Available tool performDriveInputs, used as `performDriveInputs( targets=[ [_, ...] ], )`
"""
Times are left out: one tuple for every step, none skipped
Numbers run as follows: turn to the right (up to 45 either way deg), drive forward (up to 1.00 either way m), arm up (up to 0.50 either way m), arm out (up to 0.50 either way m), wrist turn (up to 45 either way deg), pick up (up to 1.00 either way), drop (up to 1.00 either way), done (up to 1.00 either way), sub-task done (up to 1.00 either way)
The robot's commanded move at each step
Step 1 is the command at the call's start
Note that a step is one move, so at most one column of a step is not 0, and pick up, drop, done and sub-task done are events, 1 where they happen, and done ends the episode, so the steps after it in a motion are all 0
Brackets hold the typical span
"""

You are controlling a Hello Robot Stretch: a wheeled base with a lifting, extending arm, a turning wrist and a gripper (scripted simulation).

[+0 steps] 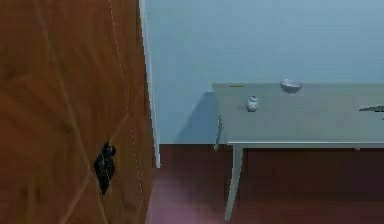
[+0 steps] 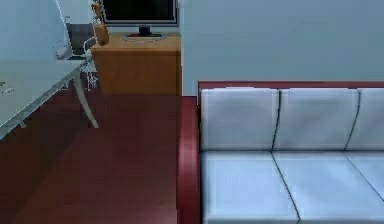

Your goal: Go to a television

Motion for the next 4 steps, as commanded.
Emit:
performDriveInputs(
  targets=[
    [45.0, 0.00, 0.00, 0.00, 0.0, 0.00, 0.00, 0.00, 0.00],
    [18.0, 0.00, 0.00, 0.00, 0.0, 0.00, 0.00, 0.00, 0.00],
    [0.0, 0.60, 0.00, 0.00, 0.0, 0.00, 0.00, 0.00, 0.00],
    [24.0, 0.00, 0.00, 0.00, 0.0, 0.00, 0.00, 0.00, 0.00]
  ],
)
